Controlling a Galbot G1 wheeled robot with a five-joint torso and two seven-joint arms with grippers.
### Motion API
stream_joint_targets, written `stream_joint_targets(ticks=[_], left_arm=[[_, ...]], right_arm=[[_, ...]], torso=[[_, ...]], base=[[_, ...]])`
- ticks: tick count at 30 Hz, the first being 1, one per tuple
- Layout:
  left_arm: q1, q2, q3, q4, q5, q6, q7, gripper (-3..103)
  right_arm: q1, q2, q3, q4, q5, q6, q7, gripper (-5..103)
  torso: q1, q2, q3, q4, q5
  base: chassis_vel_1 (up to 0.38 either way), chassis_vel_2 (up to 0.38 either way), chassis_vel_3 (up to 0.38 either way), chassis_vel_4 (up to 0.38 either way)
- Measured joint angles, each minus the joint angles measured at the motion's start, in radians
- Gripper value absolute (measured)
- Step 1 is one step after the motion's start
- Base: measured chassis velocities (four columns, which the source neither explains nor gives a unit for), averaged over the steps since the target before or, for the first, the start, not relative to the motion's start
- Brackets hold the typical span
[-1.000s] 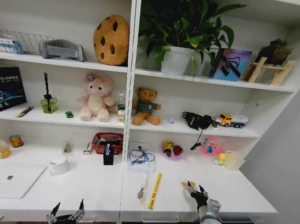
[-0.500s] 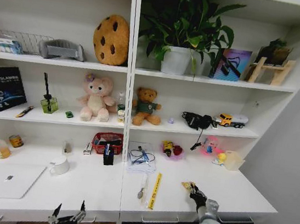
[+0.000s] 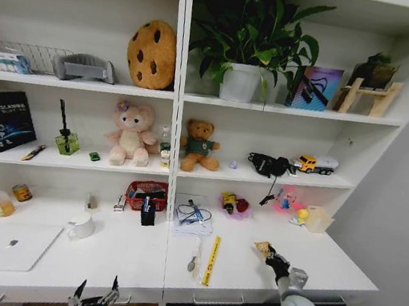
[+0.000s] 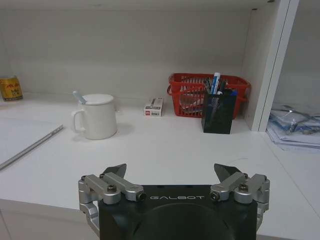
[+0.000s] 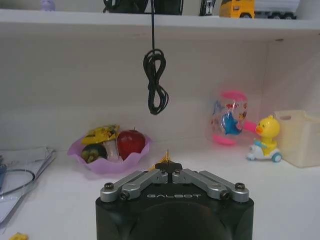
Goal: Organize the objects on the table.
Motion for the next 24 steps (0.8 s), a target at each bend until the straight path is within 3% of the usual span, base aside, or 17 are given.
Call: stream_joint_targets(ticks=[4, 11, 16, 24], left_arm=[[0.002, -0.004, 0.001, 0.000, 0.004, 0.000, 0.001, 99], [0.015, -0.006, -0.012, -0.004, 0.015, -0.002, 0.004, 99], [0.018, -0.008, -0.021, 0.002, 0.017, -0.003, 0.005, 99], [0.016, -0.020, -0.032, 0.012, 0.017, -0.004, 0.005, 99]], right_arm=[[0.063, -0.041, -0.024, -0.028, 0.029, -0.008, -0.002, 0], [0.275, -0.105, -0.171, -0.179, 0.063, -0.009, -0.040, 0], [0.383, -0.093, -0.246, -0.266, 0.078, 0.007, -0.063, 0], [0.433, -0.055, -0.288, -0.319, 0.075, 0.047, -0.043, 0]], torso=[[0.000, 0.000, 0.000, -0.0001, 0.0001], [0.000, 0.000, 0.000, 0.0000, 0.0000], [0.000, 0.000, 0.000, 0.0002, 0.0001], [0.000, 0.000, 0.000, -0.0003, 0.0001]], base=[[0.000, 0.000, 0.000, 0.000], [0.000, 0.000, 0.000, 0.000], [0.000, 0.000, 0.000, 0.000], [0.000, 0.000, 0.000, 0.000]])
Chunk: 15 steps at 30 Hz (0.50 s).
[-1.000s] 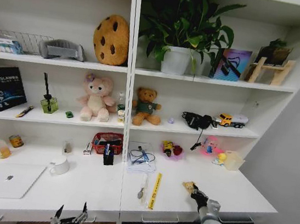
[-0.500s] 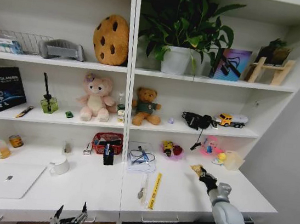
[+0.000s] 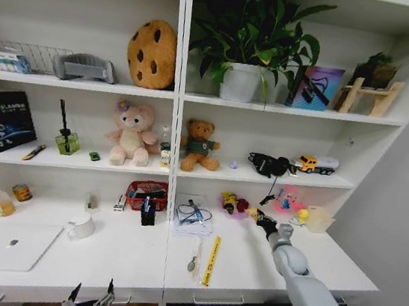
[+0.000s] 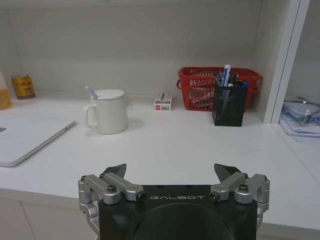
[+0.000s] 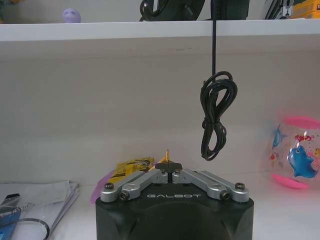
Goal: Organize the objects on the table.
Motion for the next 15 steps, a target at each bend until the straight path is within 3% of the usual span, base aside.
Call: stream_joint_targets(ticks=[15], left_arm=[[-0.004, -0.002, 0.004, 0.012, 0.001, 0.000, 0.000, 99]], right_arm=[[0.014, 0.021, -0.001, -0.038, -0.031, 0.024, -0.050, 0]], torso=[[0.000, 0.000, 0.000, 0.0002, 0.0000]], base=[[0.000, 0.000, 0.000, 0.000]])
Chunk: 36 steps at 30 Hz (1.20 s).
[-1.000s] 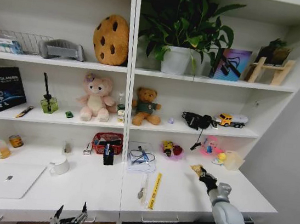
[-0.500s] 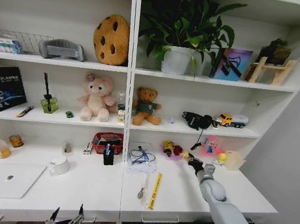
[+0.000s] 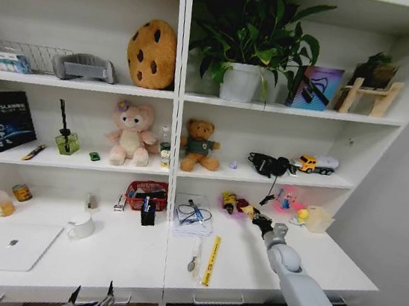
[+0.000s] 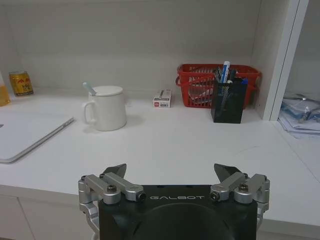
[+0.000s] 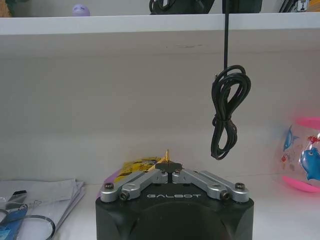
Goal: Organize the objects on the table.
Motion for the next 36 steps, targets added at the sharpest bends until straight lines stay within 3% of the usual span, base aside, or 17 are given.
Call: stream_joint_targets(ticks=[20, 36], left_arm=[[-0.013, 0.006, 0.005, 0.032, -0.005, 0.005, 0.010, 99], [-0.014, 0.011, 0.005, 0.047, -0.012, 0.011, 0.005, 99]], right_arm=[[-0.019, 0.029, -0.002, -0.007, -0.012, -0.003, 0.014, 0], [0.134, 0.100, -0.068, -0.239, -0.032, 0.043, -0.006, 0]], torso=[[0.000, 0.000, 0.000, -0.0002, 0.0000], [0.000, 0.000, 0.000, 0.0002, 0.0000]], base=[[-0.058, 0.062, 0.056, -0.055], [0.000, 0.000, 0.000, 0.000]])
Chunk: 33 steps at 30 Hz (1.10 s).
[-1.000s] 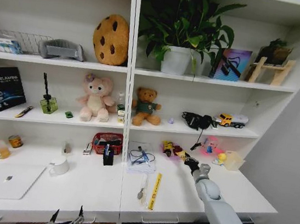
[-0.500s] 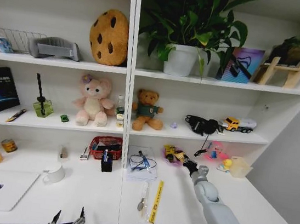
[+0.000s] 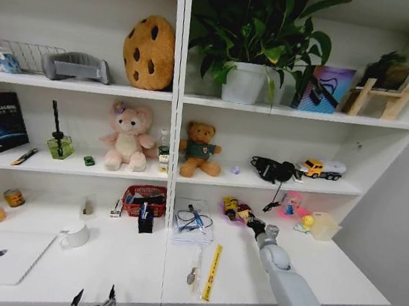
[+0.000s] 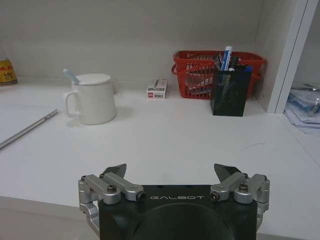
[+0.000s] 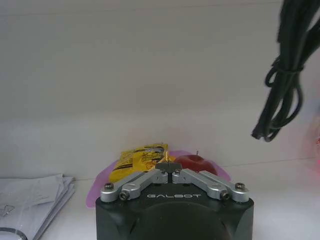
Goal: Organize the objects on the table.
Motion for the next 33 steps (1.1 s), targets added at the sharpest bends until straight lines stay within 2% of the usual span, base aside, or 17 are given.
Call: stream_joint_targets(ticks=[5, 6, 7, 9, 10, 13, 16, 19, 20, 22, 24, 25, 26, 29, 32, 33], left_arm=[[0.000, -0.002, -0.003, 0.001, -0.001, 0.000, -0.001, 99], [0.000, -0.002, -0.004, 0.001, -0.002, 0.000, -0.001, 99], [0.000, -0.002, -0.004, 0.001, -0.002, 0.000, -0.001, 99], [0.000, -0.002, -0.005, 0.003, -0.003, 0.000, -0.001, 99], [0.000, -0.002, -0.005, 0.003, -0.003, 0.000, -0.001, 99], [-0.001, -0.002, -0.002, 0.004, -0.003, 0.000, -0.001, 99], [-0.002, -0.002, 0.000, 0.004, -0.003, 0.000, -0.001, 99], [-0.004, -0.001, 0.004, 0.004, -0.003, 0.000, -0.001, 99], [-0.004, -0.001, 0.004, 0.004, -0.003, 0.000, -0.001, 99], [-0.007, 0.000, 0.006, 0.004, -0.003, 0.000, -0.001, 99], [-0.008, 0.001, 0.008, 0.004, -0.003, -0.001, -0.001, 99], [-0.010, 0.002, 0.013, 0.004, -0.003, -0.001, -0.001, 99], [-0.013, 0.002, 0.017, 0.004, -0.003, -0.001, -0.001, 99], [-0.015, 0.002, 0.019, 0.002, -0.003, -0.001, -0.001, 99], [-0.022, 0.008, 0.020, -0.005, -0.005, -0.004, -0.001, 99], [-0.022, 0.008, 0.020, -0.005, -0.005, -0.004, -0.001, 99]], right_arm=[[0.026, 0.026, -0.008, -0.039, -0.017, 0.004, -0.014, 1], [0.019, 0.028, -0.006, -0.034, -0.023, 0.004, -0.010, 7], [0.019, 0.028, -0.006, -0.034, -0.023, 0.004, -0.010, 7], [-0.005, 0.029, 0.007, -0.015, -0.039, -0.002, 0.000, 18], [-0.005, 0.029, 0.007, -0.015, -0.039, -0.002, 0.000, 18], [-0.046, 0.015, 0.030, 0.030, -0.045, -0.007, 0.004, 33], [-0.067, 0.002, 0.039, 0.058, -0.044, -0.009, 0.004, 38], [-0.139, -0.050, 0.072, 0.171, -0.037, -0.021, 0.003, 55], [-0.139, -0.050, 0.072, 0.171, -0.037, -0.021, 0.003, 55], [-0.199, -0.096, 0.096, 0.259, -0.024, -0.035, 0.002, 66], [-0.223, -0.111, 0.107, 0.293, -0.021, -0.041, 0.003, 66], [-0.262, -0.133, 0.130, 0.347, -0.016, -0.051, 0.004, 71], [-0.309, -0.150, 0.158, 0.413, -0.005, -0.065, 0.011, 82], [-0.345, -0.162, 0.181, 0.462, 0.005, -0.076, 0.015, 82], [-0.513, -0.181, 0.271, 0.631, 0.034, -0.088, 0.044, 97], [-0.513, -0.181, 0.271, 0.631, 0.034, -0.088, 0.044, 97]], torso=[[0.000, 0.000, 0.000, 0.0000, -0.0001], [0.000, 0.000, 0.000, -0.0001, -0.0002], [0.000, 0.000, 0.000, -0.0001, -0.0002], [0.000, 0.000, 0.000, -0.0002, 0.0001], [0.000, 0.000, 0.000, -0.0002, 0.0001], [0.000, 0.000, 0.000, -0.0001, 0.0000], [0.000, 0.000, 0.000, -0.0001, 0.0002], [0.000, 0.000, 0.000, -0.0001, 0.0002], [0.000, 0.000, 0.000, -0.0001, 0.0002], [0.000, 0.000, 0.000, -0.0004, 0.0000], [0.000, 0.000, 0.000, -0.0005, 0.0001], [0.000, 0.000, 0.000, -0.0001, 0.0002], [0.000, 0.000, 0.000, 0.0002, 0.0001], [0.000, 0.000, 0.000, -0.0001, 0.0001], [0.000, 0.000, 0.000, -0.0004, 0.0003], [0.000, 0.000, 0.000, -0.0004, 0.0003]], base=[[0.000, 0.000, 0.000, 0.000], [0.000, 0.000, 0.000, 0.000], [0.000, 0.000, 0.000, 0.000], [0.000, 0.000, 0.000, 0.000], [0.000, 0.000, 0.000, 0.000], [0.000, 0.000, 0.000, 0.000], [0.000, 0.000, 0.000, 0.000], [0.000, 0.000, 0.000, 0.000], [0.000, 0.000, 0.000, 0.000], [0.000, 0.000, 0.000, 0.000], [0.000, 0.000, 0.000, 0.000], [0.000, 0.000, 0.000, 0.000], [0.000, 0.000, 0.000, 0.000], [0.000, 0.000, 0.000, 0.000], [0.000, 0.000, 0.000, 0.000], [0.000, 0.000, 0.000, 0.000]])
